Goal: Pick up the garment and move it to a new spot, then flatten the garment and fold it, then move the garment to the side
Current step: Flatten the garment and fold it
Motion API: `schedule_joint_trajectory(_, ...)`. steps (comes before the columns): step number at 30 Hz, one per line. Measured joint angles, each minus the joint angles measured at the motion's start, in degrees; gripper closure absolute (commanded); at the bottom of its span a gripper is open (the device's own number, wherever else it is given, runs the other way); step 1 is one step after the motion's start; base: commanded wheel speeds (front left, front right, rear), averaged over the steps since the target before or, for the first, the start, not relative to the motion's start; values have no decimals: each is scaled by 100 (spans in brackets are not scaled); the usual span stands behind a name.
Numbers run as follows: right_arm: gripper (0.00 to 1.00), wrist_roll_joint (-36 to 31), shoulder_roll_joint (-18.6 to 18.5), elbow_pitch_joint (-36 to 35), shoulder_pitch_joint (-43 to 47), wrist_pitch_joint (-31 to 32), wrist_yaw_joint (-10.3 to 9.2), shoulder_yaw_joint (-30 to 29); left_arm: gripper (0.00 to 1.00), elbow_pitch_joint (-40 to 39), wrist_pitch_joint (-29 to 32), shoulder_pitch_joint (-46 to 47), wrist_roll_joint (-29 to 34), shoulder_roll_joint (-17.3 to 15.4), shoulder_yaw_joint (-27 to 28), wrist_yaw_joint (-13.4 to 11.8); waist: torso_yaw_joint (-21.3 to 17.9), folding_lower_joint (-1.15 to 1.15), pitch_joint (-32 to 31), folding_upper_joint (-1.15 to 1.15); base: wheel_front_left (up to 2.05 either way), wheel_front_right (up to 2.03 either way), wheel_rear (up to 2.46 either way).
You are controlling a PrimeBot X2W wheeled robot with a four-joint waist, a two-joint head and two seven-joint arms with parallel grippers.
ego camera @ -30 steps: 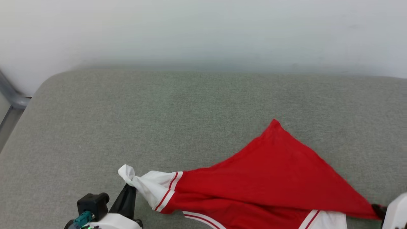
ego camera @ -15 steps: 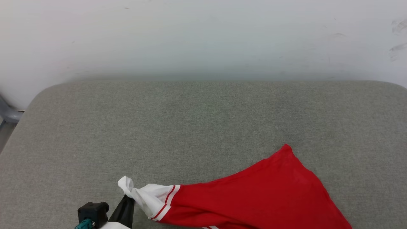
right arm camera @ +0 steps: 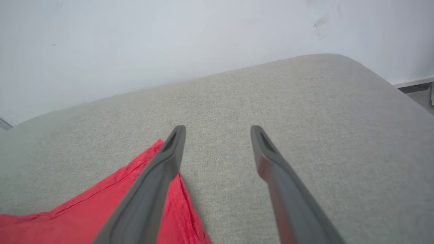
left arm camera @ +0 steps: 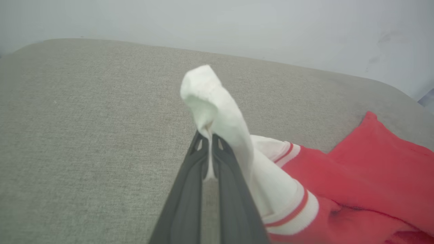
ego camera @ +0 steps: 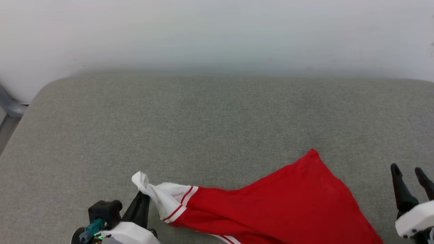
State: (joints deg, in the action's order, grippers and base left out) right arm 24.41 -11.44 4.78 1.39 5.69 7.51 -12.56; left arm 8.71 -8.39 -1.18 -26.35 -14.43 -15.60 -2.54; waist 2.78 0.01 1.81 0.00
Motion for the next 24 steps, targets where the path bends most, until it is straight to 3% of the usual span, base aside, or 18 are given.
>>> schedule_joint_trajectory(5, 0, -34, -442, 535, -870, 159, 0, 466, 100, 76, -94, 354, 38, 75, -66, 53, 132, 0, 317, 0, 0, 0, 0)
schedule_joint_trajectory(17, 0, 480, -1495, 1582, -2843, 3053, 0, 2393, 100, 245, -320, 999, 98, 232, -215, 203, 518, 0, 1028, 0, 0, 0, 0)
schedule_joint_trajectory(24, 0, 824, -1704, 2023, -3302, 3540, -1, 3359, 100, 352, -447, 1235, 104, 322, -253, 254, 675, 0, 1398, 0, 0, 0, 0)
